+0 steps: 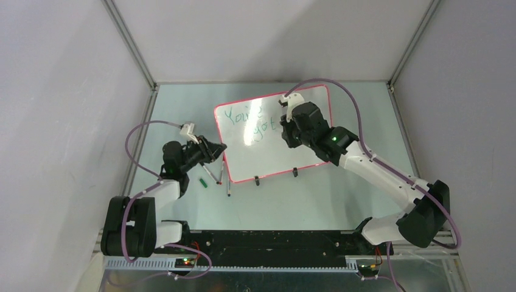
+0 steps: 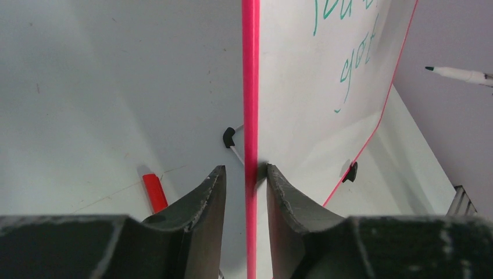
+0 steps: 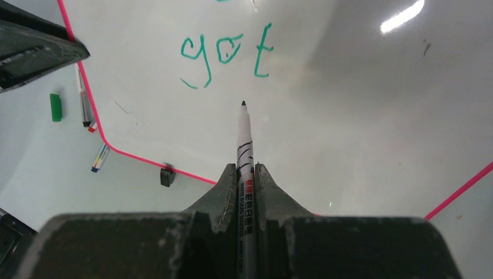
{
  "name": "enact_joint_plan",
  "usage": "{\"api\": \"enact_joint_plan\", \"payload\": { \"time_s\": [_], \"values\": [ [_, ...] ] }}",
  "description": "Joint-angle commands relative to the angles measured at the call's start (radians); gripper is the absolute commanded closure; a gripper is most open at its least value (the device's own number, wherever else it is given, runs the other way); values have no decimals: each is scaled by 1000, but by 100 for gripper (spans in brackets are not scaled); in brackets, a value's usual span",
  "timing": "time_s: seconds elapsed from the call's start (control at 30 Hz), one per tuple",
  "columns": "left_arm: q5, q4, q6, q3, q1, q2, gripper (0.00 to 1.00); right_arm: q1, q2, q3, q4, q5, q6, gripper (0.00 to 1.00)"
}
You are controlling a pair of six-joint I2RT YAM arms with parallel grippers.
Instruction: Write a sentence on the whiteboard
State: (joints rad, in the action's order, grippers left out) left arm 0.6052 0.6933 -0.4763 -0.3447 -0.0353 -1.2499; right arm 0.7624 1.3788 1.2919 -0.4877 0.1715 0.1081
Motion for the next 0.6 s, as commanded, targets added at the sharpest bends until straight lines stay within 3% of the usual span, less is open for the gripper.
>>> {"api": "enact_joint_plan", "payload": {
  "time_s": [0.0,0.17,0.57],
  "values": [
    [-48,-38,51,40,6,34,61,9,-38,-31,33,21,25,100],
    [-37,-28,44,60,6,57,51,19,-51,-44,34,28,26,100],
    [-19,-26,24,114,7,117,43,26,-85,-69,55,1,24,100]
  ]
}}
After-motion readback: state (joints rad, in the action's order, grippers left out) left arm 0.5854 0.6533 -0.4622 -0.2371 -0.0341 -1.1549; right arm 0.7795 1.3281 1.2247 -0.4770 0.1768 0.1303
